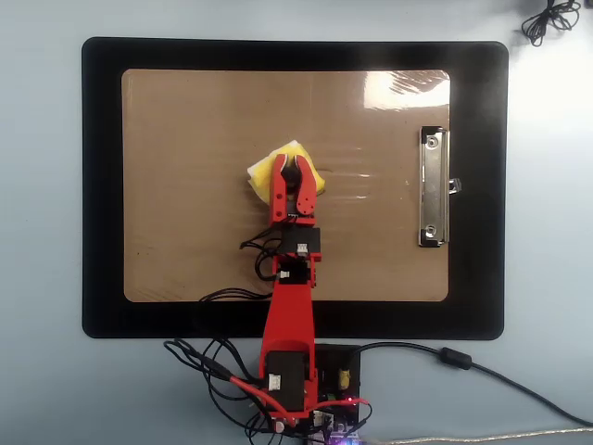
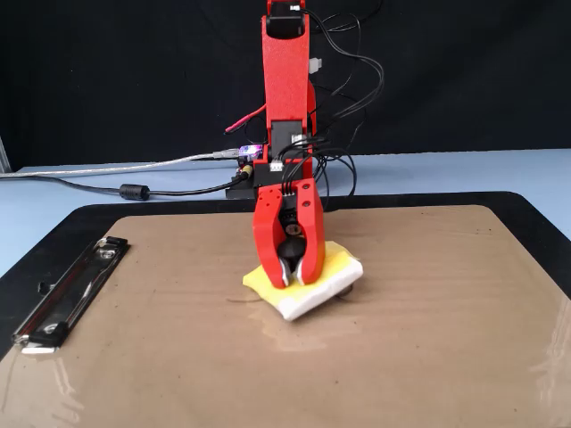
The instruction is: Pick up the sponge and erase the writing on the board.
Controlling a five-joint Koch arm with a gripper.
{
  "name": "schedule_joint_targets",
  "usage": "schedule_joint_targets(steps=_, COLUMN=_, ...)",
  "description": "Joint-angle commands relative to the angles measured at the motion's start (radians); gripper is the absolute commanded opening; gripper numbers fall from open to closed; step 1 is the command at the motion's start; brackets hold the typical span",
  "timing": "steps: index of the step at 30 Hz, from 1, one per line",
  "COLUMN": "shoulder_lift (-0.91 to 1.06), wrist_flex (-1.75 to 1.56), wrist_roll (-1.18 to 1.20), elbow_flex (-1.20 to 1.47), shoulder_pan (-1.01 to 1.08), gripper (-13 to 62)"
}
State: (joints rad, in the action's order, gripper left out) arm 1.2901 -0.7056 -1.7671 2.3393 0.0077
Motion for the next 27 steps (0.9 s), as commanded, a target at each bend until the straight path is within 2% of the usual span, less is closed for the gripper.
schedule_joint_targets(steps=1, shoulder_lift=-0.017, wrist_flex=-0.075, wrist_roll=-0.025, elbow_flex=0.012, shoulder_pan=0.044, gripper=-8.0)
schedule_joint_targets(steps=5, shoulder_lift=-0.322, wrist_flex=-0.075, wrist_roll=0.018, elbow_flex=-0.360, shoulder_pan=0.080, gripper=-8.0)
schedule_joint_targets(steps=7, shoulder_lift=-0.405, wrist_flex=-0.049, wrist_roll=0.058, elbow_flex=-0.489, shoulder_pan=0.109, gripper=-8.0)
schedule_joint_targets(steps=8, shoulder_lift=-0.377, wrist_flex=-0.041, wrist_roll=0.078, elbow_flex=-0.448, shoulder_pan=0.118, gripper=-8.0)
schedule_joint_targets(steps=12, shoulder_lift=0.021, wrist_flex=-0.043, wrist_roll=0.115, elbow_flex=0.025, shoulder_pan=0.117, gripper=-8.0)
schedule_joint_targets(steps=15, shoulder_lift=0.218, wrist_flex=-0.037, wrist_roll=0.117, elbow_flex=0.242, shoulder_pan=0.107, gripper=-8.0)
schedule_joint_targets(steps=16, shoulder_lift=0.199, wrist_flex=-0.038, wrist_roll=0.117, elbow_flex=0.216, shoulder_pan=0.104, gripper=-8.0)
schedule_joint_targets(steps=18, shoulder_lift=0.031, wrist_flex=-0.037, wrist_roll=0.117, elbow_flex=0.017, shoulder_pan=0.101, gripper=-8.0)
schedule_joint_targets(steps=21, shoulder_lift=-0.330, wrist_flex=-0.035, wrist_roll=0.132, elbow_flex=-0.413, shoulder_pan=0.100, gripper=-8.0)
schedule_joint_targets(steps=22, shoulder_lift=-0.334, wrist_flex=-0.037, wrist_roll=0.138, elbow_flex=-0.417, shoulder_pan=0.100, gripper=-8.0)
schedule_joint_targets(steps=25, shoulder_lift=-0.106, wrist_flex=-0.038, wrist_roll=0.158, elbow_flex=-0.106, shoulder_pan=0.069, gripper=-8.0)
schedule_joint_targets(steps=27, shoulder_lift=0.199, wrist_flex=-0.032, wrist_roll=0.156, elbow_flex=0.204, shoulder_pan=-0.009, gripper=-8.0)
